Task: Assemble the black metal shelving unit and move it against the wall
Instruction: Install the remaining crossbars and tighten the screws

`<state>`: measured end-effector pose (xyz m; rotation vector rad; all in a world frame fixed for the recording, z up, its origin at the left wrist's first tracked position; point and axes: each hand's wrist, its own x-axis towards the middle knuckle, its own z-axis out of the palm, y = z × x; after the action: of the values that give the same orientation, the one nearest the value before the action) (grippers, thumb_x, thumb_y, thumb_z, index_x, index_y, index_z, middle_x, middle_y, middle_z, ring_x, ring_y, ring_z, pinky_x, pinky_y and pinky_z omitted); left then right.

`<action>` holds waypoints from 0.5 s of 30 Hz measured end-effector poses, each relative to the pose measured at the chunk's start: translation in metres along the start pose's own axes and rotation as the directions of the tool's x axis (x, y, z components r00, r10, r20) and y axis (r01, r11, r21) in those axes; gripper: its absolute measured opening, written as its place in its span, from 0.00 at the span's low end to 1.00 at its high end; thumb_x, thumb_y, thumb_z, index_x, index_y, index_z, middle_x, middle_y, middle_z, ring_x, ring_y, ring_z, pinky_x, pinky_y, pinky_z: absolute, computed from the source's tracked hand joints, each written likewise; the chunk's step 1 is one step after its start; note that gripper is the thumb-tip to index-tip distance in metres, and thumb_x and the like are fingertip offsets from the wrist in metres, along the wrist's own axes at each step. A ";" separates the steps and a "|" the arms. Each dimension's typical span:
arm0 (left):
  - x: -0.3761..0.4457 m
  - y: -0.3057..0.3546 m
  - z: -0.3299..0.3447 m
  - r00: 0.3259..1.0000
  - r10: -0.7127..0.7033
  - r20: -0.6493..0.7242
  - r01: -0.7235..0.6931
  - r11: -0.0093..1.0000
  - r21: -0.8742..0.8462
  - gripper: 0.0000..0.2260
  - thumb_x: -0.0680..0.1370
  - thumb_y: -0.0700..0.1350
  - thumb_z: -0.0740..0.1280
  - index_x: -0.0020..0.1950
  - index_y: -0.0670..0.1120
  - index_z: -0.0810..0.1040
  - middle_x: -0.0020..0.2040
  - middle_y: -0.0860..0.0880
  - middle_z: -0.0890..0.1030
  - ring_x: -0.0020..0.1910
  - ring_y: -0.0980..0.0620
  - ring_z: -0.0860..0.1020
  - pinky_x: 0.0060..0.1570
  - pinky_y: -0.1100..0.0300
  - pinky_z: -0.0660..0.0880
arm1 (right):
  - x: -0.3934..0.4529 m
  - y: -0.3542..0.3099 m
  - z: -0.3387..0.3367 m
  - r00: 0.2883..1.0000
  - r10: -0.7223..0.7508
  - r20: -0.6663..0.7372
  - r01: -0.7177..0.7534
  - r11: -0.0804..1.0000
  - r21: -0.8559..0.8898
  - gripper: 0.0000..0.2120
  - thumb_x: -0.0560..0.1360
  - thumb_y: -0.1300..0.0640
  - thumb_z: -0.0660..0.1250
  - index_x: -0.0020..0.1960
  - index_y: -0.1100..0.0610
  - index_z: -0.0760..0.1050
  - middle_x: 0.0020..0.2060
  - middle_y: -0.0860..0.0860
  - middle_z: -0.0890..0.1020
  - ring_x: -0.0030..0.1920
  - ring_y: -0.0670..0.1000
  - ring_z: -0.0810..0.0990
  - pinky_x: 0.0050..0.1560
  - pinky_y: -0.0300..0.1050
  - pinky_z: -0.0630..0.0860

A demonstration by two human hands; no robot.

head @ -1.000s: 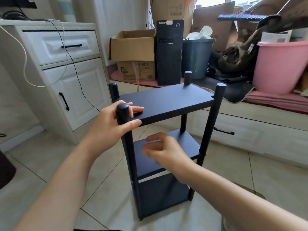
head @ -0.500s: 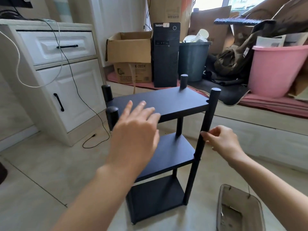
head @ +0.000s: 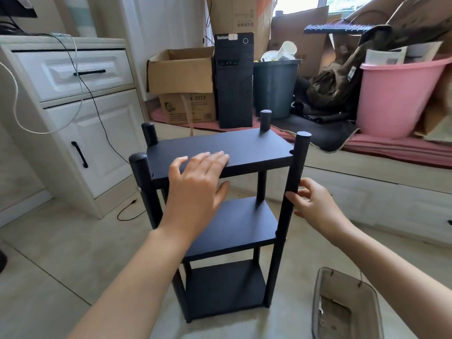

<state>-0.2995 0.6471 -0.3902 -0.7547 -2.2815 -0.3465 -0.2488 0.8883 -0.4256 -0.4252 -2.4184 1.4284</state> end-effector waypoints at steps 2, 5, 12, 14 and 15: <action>0.002 -0.012 -0.001 1.000 -0.003 -0.005 0.003 1.000 -0.012 0.20 0.77 0.45 0.72 0.69 0.46 0.78 0.68 0.50 0.79 0.69 0.48 0.75 0.67 0.45 0.61 | -0.011 -0.001 0.000 0.999 -0.042 0.002 0.042 0.997 -0.063 0.05 0.78 0.57 0.69 0.53 0.53 0.76 0.46 0.51 0.83 0.47 0.50 0.83 0.52 0.49 0.80; 0.004 -0.026 -0.003 0.997 -0.071 -0.002 0.071 0.997 0.007 0.20 0.77 0.43 0.72 0.69 0.46 0.78 0.68 0.50 0.79 0.70 0.47 0.74 0.69 0.42 0.60 | -0.031 -0.005 0.002 0.992 -0.113 0.055 0.119 0.984 -0.133 0.07 0.75 0.55 0.73 0.51 0.52 0.77 0.43 0.46 0.84 0.39 0.43 0.83 0.42 0.38 0.78; 0.003 -0.014 -0.006 0.990 -0.140 0.011 0.140 0.990 -0.015 0.23 0.73 0.41 0.73 0.68 0.45 0.79 0.68 0.47 0.79 0.70 0.43 0.74 0.71 0.39 0.60 | -0.066 -0.014 0.020 0.962 -0.187 0.201 0.210 0.973 -0.100 0.06 0.75 0.54 0.73 0.47 0.45 0.77 0.44 0.43 0.85 0.42 0.41 0.84 0.47 0.41 0.80; 0.000 0.003 -0.007 0.999 -0.045 0.006 0.045 0.998 -0.037 0.24 0.73 0.41 0.74 0.69 0.44 0.78 0.68 0.47 0.79 0.70 0.44 0.75 0.72 0.40 0.61 | -0.067 -0.015 0.022 0.963 -0.179 0.203 0.202 0.975 -0.098 0.04 0.76 0.54 0.72 0.48 0.48 0.78 0.45 0.43 0.85 0.44 0.41 0.84 0.50 0.46 0.80; -0.001 0.013 -0.007 1.000 0.005 -0.001 -0.005 0.999 -0.039 0.24 0.72 0.41 0.75 0.69 0.44 0.78 0.68 0.47 0.79 0.69 0.44 0.76 0.72 0.41 0.63 | -0.067 -0.015 0.022 0.963 -0.175 0.203 0.197 0.976 -0.093 0.03 0.76 0.55 0.72 0.49 0.50 0.78 0.45 0.44 0.85 0.44 0.42 0.84 0.51 0.48 0.80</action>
<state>-0.2874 0.6537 -0.3853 -0.7796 -2.2771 -0.3896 -0.1985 0.8373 -0.4293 -0.0811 -2.6211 1.3111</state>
